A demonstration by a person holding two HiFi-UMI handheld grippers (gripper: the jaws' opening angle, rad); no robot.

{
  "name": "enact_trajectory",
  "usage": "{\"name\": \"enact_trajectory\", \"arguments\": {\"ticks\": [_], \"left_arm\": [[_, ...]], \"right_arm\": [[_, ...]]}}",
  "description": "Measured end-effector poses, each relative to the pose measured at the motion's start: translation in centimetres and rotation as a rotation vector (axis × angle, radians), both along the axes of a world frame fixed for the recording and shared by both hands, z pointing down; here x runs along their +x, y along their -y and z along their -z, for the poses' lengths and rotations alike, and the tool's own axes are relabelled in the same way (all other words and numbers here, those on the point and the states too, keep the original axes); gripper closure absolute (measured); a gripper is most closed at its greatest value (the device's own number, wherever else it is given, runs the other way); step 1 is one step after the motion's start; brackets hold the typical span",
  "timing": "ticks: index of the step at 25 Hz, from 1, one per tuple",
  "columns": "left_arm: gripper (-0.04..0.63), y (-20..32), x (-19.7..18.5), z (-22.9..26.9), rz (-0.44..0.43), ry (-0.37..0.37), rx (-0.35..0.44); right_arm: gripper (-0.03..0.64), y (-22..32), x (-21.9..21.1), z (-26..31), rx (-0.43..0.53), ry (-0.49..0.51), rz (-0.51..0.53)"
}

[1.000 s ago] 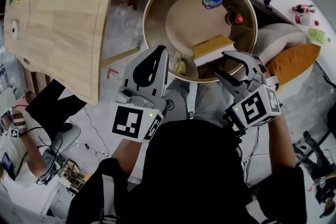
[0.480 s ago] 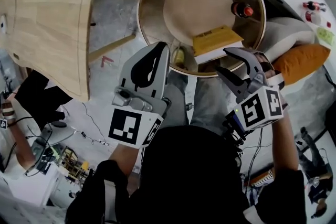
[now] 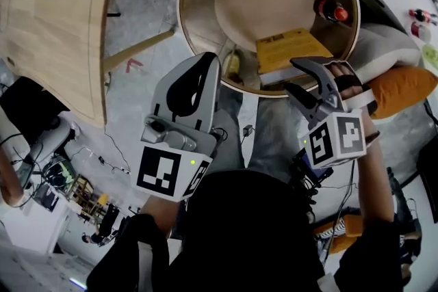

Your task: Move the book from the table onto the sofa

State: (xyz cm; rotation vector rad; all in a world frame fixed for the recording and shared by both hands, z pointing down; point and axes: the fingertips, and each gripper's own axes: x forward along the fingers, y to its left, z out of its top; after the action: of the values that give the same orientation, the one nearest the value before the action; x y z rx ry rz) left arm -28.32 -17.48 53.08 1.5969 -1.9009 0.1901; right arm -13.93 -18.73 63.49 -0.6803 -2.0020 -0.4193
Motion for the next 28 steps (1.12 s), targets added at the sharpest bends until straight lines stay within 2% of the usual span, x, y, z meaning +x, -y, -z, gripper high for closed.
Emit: {"name": "enact_trajectory", "arguments": {"ticks": [7, 14, 17, 21, 28], "left_arm": [[0.581, -1.1, -1.2, -1.1, 0.043, -0.006, -0.004], [0.581, -2.1, -1.8, -1.7, 0.070, -0.015, -0.017], [0.581, -2.2, -1.9, -1.8, 0.080, -0.013, -0.018], [0.581, -2.1, -1.9, -1.5, 0.081, -0.009, -0.008], [0.581, -2.2, -2.0, -0.4, 0.073, 0.008, 0.008]], "right_arm": [[0.374, 0.0, 0.3, -3.0, 0.172, -0.098, 0.166], [0.377, 0.0, -0.1, -5.4, 0.234, -0.178, 0.237], [0.395, 0.0, 0.3, -6.2, 0.247, -0.208, 0.242], [0.453, 0.0, 0.3, -6.7, 0.276, -0.196, 0.244], [0.462, -0.2, 0.2, -6.8, 0.280, -0.202, 0.191]]}}
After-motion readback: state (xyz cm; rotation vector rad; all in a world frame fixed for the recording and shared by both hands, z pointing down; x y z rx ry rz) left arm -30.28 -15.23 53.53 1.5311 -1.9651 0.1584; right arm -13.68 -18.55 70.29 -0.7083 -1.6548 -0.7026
